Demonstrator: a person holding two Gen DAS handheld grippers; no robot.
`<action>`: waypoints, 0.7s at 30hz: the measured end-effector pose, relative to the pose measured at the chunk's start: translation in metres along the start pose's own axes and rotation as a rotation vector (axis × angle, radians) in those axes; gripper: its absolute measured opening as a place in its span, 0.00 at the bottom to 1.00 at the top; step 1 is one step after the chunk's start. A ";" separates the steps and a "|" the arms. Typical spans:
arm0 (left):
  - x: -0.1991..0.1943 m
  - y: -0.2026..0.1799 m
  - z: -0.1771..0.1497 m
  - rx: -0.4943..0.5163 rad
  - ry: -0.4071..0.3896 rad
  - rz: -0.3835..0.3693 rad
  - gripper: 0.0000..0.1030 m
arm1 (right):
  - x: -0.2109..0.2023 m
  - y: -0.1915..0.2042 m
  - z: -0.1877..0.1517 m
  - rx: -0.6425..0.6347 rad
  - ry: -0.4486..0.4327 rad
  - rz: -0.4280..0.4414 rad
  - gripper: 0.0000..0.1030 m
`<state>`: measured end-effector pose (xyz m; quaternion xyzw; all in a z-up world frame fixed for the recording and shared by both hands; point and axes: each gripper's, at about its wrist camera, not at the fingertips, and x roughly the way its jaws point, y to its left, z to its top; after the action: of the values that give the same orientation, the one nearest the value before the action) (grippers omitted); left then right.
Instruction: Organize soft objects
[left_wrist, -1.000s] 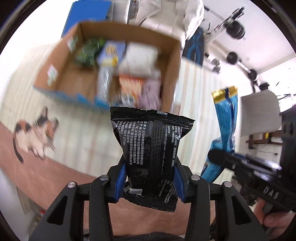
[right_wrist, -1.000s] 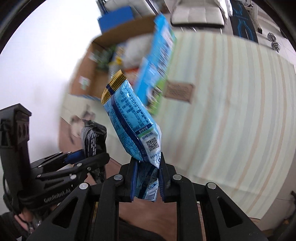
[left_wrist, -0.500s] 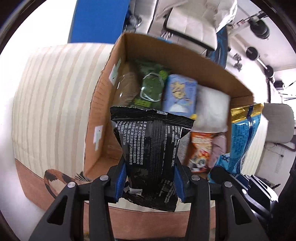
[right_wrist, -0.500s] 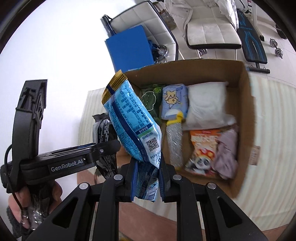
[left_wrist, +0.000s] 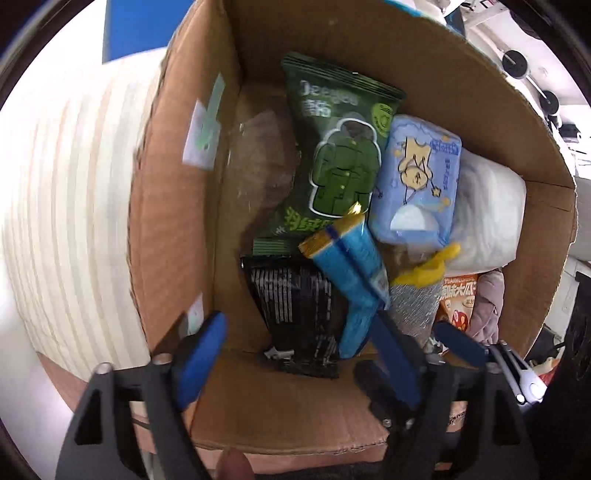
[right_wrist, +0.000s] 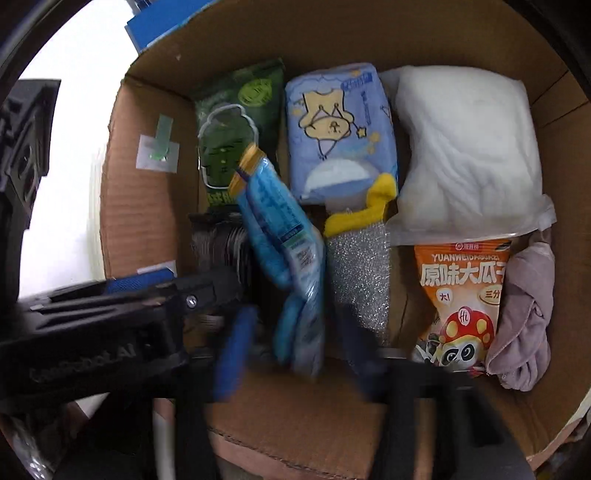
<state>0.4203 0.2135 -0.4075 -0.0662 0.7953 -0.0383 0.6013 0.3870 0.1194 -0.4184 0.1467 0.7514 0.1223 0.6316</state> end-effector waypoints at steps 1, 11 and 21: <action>-0.002 0.000 -0.001 0.003 -0.010 0.007 0.86 | -0.001 0.002 0.000 -0.010 -0.007 -0.027 0.88; -0.031 -0.020 -0.024 0.045 -0.116 0.036 0.87 | -0.036 -0.003 -0.008 -0.051 -0.062 -0.151 0.93; -0.070 -0.052 -0.096 0.060 -0.355 0.079 0.87 | -0.095 -0.055 -0.058 -0.049 -0.217 -0.268 1.00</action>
<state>0.3493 0.1707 -0.3073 -0.0226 0.6774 -0.0258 0.7348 0.3416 0.0330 -0.3424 0.0421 0.6884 0.0387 0.7231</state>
